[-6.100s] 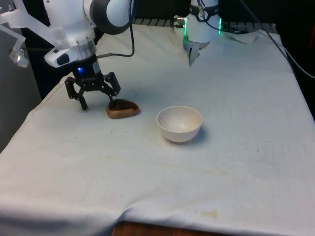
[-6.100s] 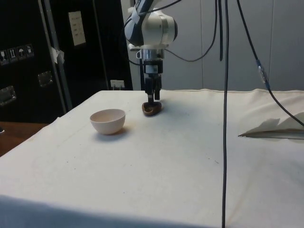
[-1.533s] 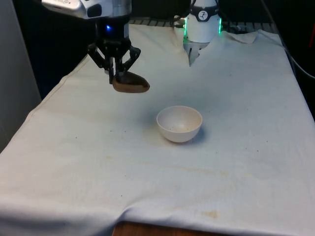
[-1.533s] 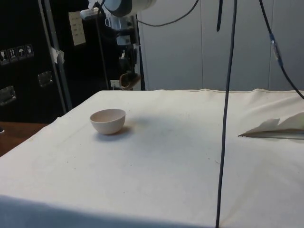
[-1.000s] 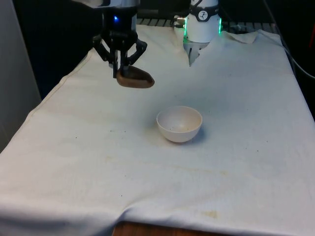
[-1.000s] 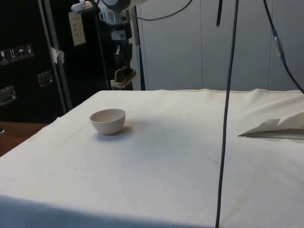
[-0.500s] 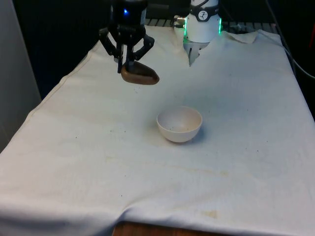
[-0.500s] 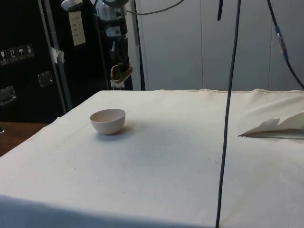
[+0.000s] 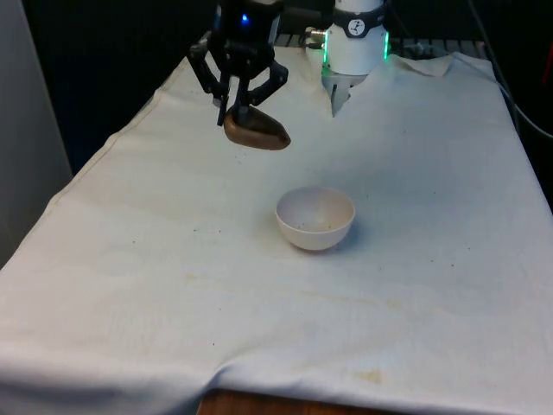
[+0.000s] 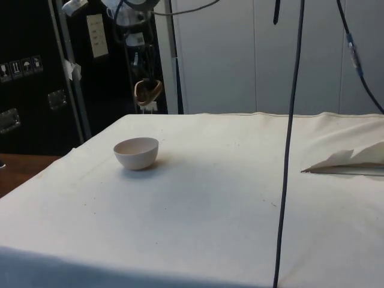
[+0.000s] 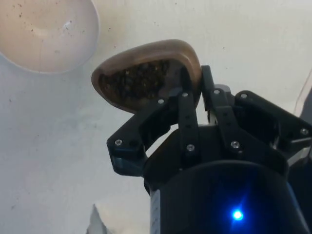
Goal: Pour the coffee beans from the cup into the bowl.
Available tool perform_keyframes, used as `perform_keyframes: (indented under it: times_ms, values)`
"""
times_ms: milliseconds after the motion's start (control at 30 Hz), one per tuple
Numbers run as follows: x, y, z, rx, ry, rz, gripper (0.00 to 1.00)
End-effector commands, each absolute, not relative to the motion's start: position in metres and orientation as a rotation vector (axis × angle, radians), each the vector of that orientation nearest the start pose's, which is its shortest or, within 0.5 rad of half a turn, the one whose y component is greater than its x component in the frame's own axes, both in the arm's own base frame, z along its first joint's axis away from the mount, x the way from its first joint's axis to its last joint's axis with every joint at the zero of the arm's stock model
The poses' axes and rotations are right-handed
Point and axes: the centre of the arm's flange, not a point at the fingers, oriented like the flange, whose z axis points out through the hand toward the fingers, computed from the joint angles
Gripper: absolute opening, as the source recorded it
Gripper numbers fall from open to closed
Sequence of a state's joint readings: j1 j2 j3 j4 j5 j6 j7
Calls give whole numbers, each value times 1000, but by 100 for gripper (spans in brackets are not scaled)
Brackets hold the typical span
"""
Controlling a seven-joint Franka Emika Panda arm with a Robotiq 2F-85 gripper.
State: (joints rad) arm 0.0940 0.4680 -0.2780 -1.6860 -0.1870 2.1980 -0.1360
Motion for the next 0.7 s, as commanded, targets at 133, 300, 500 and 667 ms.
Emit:
perform_keyframes:
  times_ms: [133,300,500,667]
  values:
    - [668,-100,347,-3451,-157,-5,1]
    - [671,-88,349,-3483,-168,5,1]
    - [674,-77,348,-3512,-176,2,1]
    - [676,-70,349,-3535,-183,-4,1]
